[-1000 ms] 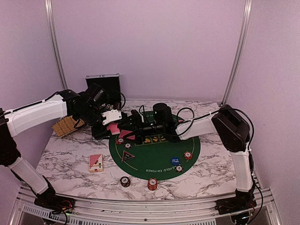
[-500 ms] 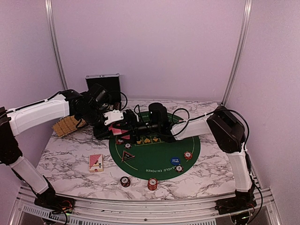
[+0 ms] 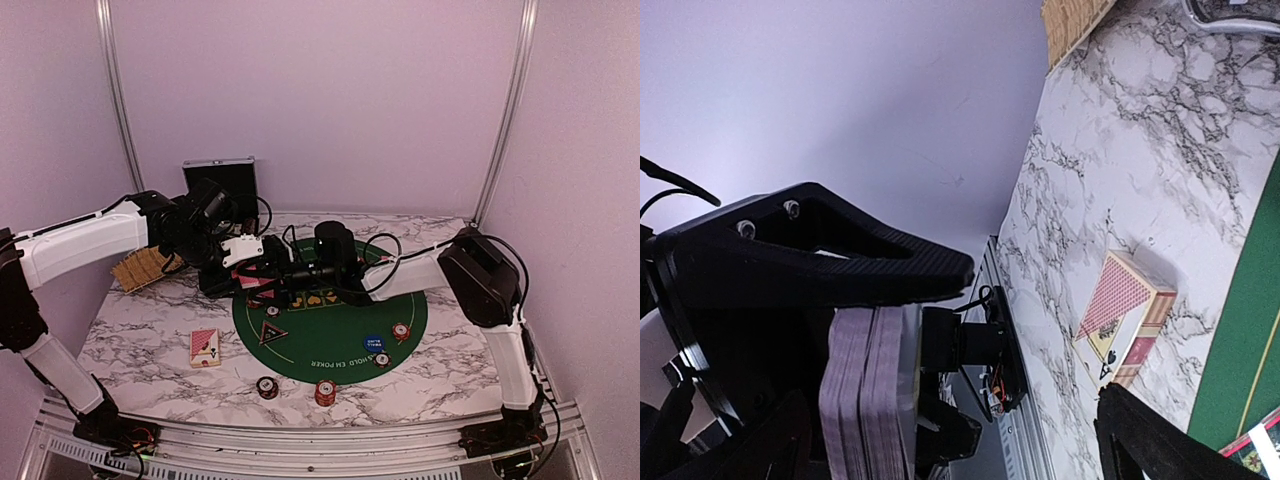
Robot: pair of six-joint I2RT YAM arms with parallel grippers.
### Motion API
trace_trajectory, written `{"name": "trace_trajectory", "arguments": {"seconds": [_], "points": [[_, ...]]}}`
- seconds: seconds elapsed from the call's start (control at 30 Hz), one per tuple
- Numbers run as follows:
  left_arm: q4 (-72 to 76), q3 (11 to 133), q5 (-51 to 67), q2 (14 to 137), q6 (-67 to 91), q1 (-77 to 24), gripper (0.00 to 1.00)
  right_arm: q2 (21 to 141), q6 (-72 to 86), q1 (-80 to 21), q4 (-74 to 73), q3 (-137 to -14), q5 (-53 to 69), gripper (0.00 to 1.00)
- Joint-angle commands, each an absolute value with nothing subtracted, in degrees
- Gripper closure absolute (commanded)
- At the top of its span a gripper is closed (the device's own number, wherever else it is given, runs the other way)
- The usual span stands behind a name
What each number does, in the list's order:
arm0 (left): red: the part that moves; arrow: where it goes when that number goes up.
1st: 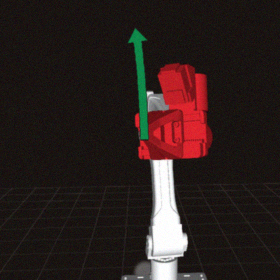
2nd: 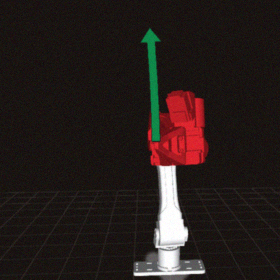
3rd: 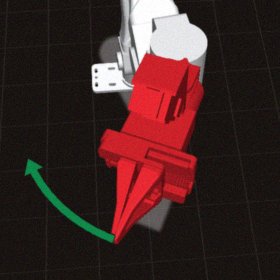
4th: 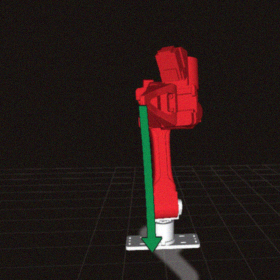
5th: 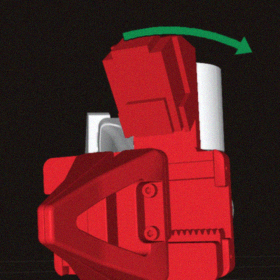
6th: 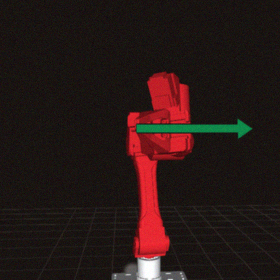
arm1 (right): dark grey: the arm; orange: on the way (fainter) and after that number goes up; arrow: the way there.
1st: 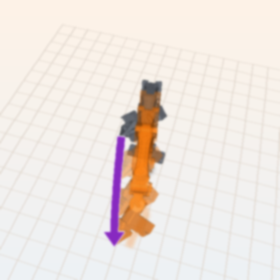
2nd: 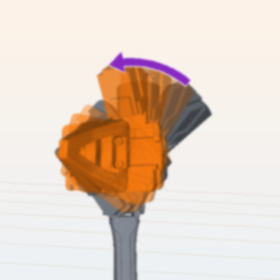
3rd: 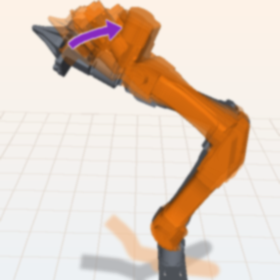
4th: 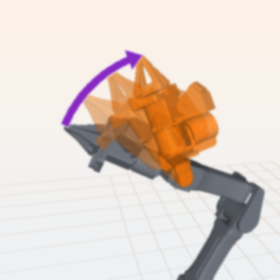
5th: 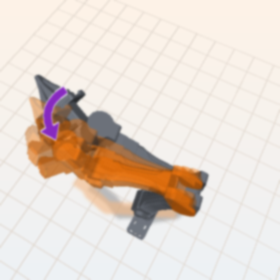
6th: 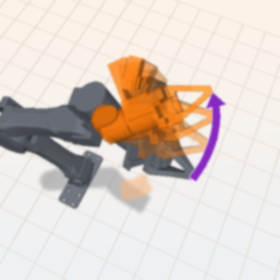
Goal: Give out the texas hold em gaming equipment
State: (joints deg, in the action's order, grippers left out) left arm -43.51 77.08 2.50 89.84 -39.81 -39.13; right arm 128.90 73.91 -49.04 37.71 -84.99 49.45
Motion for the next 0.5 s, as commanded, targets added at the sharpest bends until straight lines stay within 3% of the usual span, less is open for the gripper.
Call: {"name": "trace_trajectory", "arguments": {"seconds": [0.0,0.47], "points": [[-42.4,78.3,2.9,90.2,-39.6,-39.5,1.0,131.5,75.3,-50.4,40.4,-88.4,50.9,0.03],[-42.8,78.3,2.9,90.5,-39.5,-39.9,1.0,136.4,76.7,-51.3,40.3,-95.0,51.8,0.02]]}}
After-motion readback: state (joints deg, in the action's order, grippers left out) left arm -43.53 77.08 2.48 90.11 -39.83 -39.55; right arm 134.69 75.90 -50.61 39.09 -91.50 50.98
